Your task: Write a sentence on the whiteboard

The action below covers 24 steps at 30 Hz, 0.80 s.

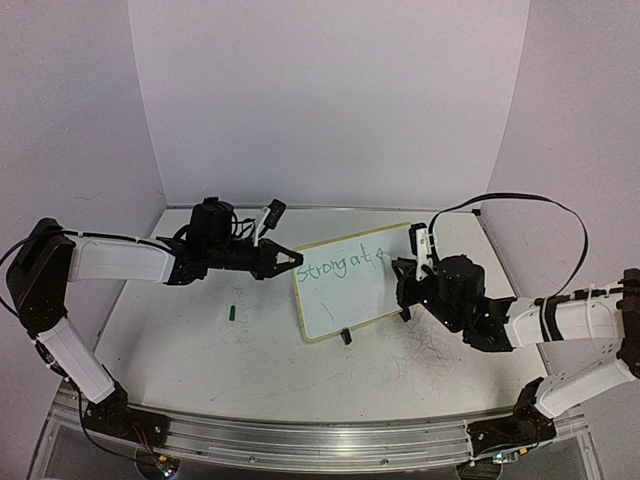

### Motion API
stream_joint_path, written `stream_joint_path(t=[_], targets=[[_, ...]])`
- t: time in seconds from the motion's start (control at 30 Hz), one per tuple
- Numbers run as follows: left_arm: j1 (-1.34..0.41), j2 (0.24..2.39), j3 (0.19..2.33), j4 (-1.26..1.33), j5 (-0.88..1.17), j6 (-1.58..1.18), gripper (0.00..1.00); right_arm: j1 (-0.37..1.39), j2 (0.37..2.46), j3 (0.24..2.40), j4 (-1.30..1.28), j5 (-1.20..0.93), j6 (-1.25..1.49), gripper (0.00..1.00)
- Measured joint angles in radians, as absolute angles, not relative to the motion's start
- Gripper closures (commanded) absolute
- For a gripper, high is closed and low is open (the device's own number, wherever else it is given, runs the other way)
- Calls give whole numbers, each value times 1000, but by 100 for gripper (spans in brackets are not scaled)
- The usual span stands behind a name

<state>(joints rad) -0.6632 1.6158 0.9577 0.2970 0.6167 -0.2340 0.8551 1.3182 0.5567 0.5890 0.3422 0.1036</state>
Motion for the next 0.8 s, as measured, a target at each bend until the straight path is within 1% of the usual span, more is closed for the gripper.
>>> stream_joint_path(t=[0.8], targets=[[-665,1615,958,297,616,-232,100,855,1319,543,591,332,105,100]])
